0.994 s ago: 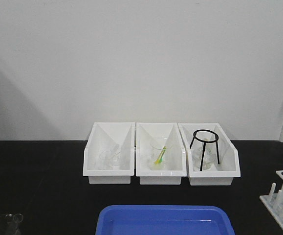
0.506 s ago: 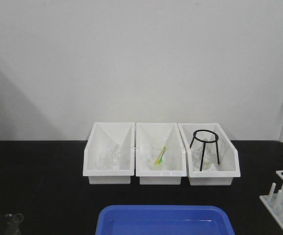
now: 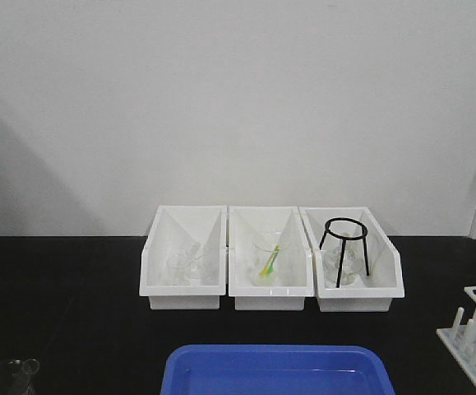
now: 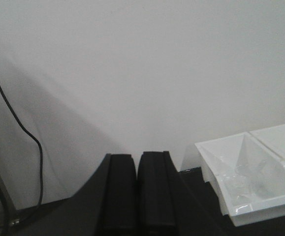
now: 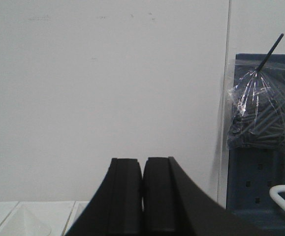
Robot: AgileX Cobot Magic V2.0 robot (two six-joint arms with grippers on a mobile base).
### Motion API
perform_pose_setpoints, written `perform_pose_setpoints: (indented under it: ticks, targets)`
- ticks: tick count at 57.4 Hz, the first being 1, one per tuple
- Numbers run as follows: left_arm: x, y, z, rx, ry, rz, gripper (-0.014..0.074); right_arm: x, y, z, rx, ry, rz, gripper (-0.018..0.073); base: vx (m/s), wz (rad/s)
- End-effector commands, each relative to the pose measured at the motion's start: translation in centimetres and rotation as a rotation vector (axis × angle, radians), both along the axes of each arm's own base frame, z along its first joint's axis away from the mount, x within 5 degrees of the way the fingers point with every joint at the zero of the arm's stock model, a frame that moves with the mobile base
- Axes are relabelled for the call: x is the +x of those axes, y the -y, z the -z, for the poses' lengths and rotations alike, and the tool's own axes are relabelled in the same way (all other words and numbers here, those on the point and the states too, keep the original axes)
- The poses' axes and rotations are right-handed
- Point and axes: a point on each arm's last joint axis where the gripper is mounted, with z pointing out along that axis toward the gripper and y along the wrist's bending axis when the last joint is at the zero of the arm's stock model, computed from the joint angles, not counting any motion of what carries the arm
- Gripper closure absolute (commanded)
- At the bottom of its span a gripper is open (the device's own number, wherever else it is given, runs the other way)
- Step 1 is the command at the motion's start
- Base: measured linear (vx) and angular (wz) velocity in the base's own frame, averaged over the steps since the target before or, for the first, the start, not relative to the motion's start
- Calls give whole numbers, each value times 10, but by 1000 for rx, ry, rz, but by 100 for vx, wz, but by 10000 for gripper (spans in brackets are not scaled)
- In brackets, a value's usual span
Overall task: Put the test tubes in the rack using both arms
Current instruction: 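Move the left gripper down around the clear test tube in the beaker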
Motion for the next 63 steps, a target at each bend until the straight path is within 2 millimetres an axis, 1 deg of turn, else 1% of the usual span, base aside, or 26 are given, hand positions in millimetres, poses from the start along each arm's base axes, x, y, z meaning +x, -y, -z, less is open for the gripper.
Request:
perform_pose_setpoints:
  ticks: [1,9,12,16,21,28,36,42,47,56,61,63]
  targets:
    - [-2,-1,-19,44,102,-10,313,-4,-1,-18,-11,107,-2,329,0,0]
    - [-1,-1,-18,43,94,-9,138,-4,-1,-18,-12,112,-2,121,0,0]
    - [3,0,-16,44,81,-9,78,-5,-1,-19,-12,117,-2,46,0,0]
    - [7,0,-12,44,50,-7,31,-5,-1,-20,-13,127,-2,-17,0,0]
    - [15,1,-2,50,-36,-2,7,-5,-1,-21,8,149,-8,-65,0,0]
    - [31,2,16,62,-170,6,8,-2,0,-21,11,155,-9,-66,0,0]
    - [49,4,39,74,-317,13,24,9,0,-16,11,120,-8,-40,0,0]
    - [55,5,58,96,-402,23,43,19,1,-11,14,85,-8,-15,0,0]
    - [51,11,77,153,-452,65,60,28,2,-6,14,53,-7,1,0,0]
    - [34,23,119,213,-549,148,84,48,4,6,18,-13,-6,16,0,0]
    - [25,27,140,208,-547,171,88,56,4,12,18,-44,-5,15,0,0]
    - [23,29,145,208,-514,178,88,59,5,14,19,-52,-5,15,0,0]
